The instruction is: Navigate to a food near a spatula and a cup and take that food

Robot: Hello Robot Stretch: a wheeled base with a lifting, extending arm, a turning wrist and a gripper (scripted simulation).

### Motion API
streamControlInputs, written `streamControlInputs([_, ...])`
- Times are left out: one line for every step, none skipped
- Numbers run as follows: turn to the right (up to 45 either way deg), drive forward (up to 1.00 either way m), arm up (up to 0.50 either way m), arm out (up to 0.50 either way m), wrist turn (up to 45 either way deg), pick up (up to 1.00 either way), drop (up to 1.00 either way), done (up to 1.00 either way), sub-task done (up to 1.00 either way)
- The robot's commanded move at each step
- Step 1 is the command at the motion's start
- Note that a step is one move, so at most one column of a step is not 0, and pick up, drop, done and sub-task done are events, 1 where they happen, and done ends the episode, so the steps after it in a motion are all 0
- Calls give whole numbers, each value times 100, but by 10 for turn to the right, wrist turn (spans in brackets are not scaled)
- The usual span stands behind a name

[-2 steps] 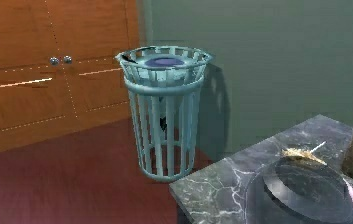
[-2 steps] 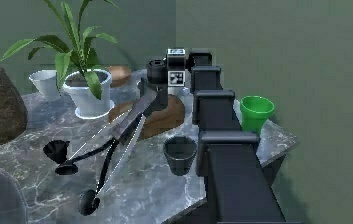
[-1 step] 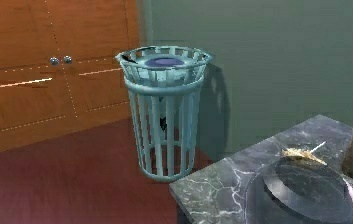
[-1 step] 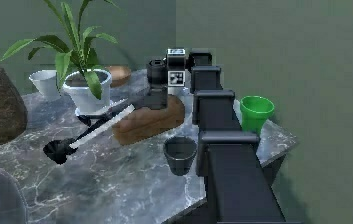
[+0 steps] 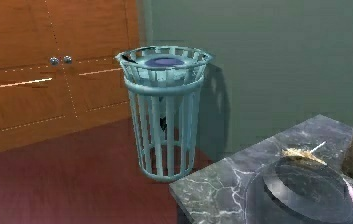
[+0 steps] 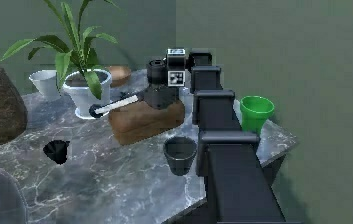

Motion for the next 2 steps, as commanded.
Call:
streamControlInputs([0, 0, -8, 0, 0, 0, 0, 0, 0])
streamControlInputs([0, 0, 0, 0, 0, 100, 0, 0, 0])
